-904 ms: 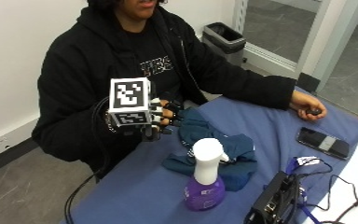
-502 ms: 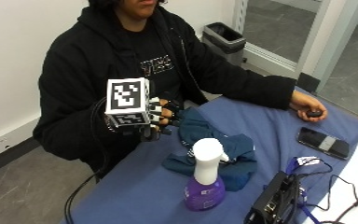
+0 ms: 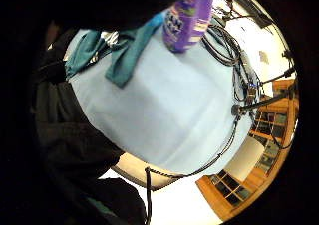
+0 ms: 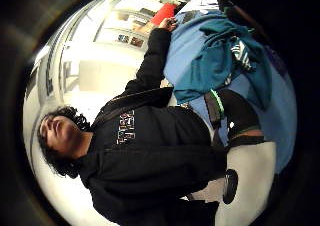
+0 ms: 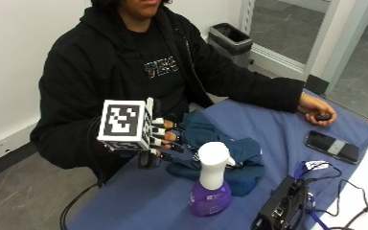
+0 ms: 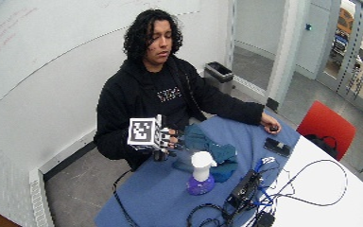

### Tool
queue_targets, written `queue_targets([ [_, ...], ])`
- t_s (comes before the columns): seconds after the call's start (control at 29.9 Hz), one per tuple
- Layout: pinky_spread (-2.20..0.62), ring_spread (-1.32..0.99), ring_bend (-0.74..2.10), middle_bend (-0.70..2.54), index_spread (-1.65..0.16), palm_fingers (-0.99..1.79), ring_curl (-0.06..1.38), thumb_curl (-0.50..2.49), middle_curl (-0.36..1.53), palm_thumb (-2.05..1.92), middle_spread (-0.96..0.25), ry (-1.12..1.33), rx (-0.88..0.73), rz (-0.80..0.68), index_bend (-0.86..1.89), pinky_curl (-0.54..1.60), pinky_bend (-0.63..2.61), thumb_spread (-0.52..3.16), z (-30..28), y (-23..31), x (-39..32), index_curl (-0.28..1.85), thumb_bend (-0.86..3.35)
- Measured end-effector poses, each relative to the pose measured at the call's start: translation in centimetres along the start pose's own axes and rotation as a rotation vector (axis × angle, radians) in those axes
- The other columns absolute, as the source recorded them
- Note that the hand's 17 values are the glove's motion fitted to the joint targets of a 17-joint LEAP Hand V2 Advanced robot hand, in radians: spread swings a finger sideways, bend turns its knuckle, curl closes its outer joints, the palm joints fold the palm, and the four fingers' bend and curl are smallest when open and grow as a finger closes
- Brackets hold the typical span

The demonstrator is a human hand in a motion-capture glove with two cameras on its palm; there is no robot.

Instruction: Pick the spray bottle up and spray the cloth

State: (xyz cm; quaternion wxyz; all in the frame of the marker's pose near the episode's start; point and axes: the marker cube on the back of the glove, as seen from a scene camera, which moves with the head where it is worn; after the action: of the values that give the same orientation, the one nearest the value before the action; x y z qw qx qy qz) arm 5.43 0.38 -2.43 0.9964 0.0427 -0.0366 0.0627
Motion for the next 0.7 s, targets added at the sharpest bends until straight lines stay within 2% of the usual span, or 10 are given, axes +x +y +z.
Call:
queue_targets([
  [0.1, 0.22, -0.01, 0.32, 0.34, -0.32, 0.52, 0.24, 0.27, 0.29, 0.72, 0.00, -0.021, 0.027, 0.029, 0.14, 0.25, 0.26, 1.13, -1.2, -0.6, 1.7, 0.23, 0.30],
  [0.27, 0.22, -0.02, 0.33, 0.34, -0.32, 0.56, 0.25, 0.28, 0.31, 0.74, -0.01, -0.052, 0.150, 0.116, 0.14, 0.26, 0.25, 1.15, -2.0, -4.5, 4.0, 0.24, 0.27],
  [0.47, 0.22, -0.03, 0.33, 0.34, -0.31, 0.59, 0.27, 0.30, 0.33, 0.76, -0.01, -0.007, 0.134, 0.181, 0.13, 0.28, 0.24, 1.16, -4.9, -2.1, 7.2, 0.25, 0.24],
  [0.6, 0.21, -0.03, 0.38, 0.31, -0.28, 0.62, 0.29, 0.31, 0.33, 0.76, -0.01, -0.022, 0.233, 0.241, 0.10, 0.30, 0.27, 1.17, -6.3, -3.5, 9.3, 0.24, 0.21],
  [0.7, 0.20, -0.03, 0.40, 0.30, -0.26, 0.63, 0.30, 0.31, 0.33, 0.76, 0.00, -0.138, 0.342, 0.244, 0.09, 0.31, 0.29, 1.16, -6.3, -6.7, 10.0, 0.23, 0.19],
])
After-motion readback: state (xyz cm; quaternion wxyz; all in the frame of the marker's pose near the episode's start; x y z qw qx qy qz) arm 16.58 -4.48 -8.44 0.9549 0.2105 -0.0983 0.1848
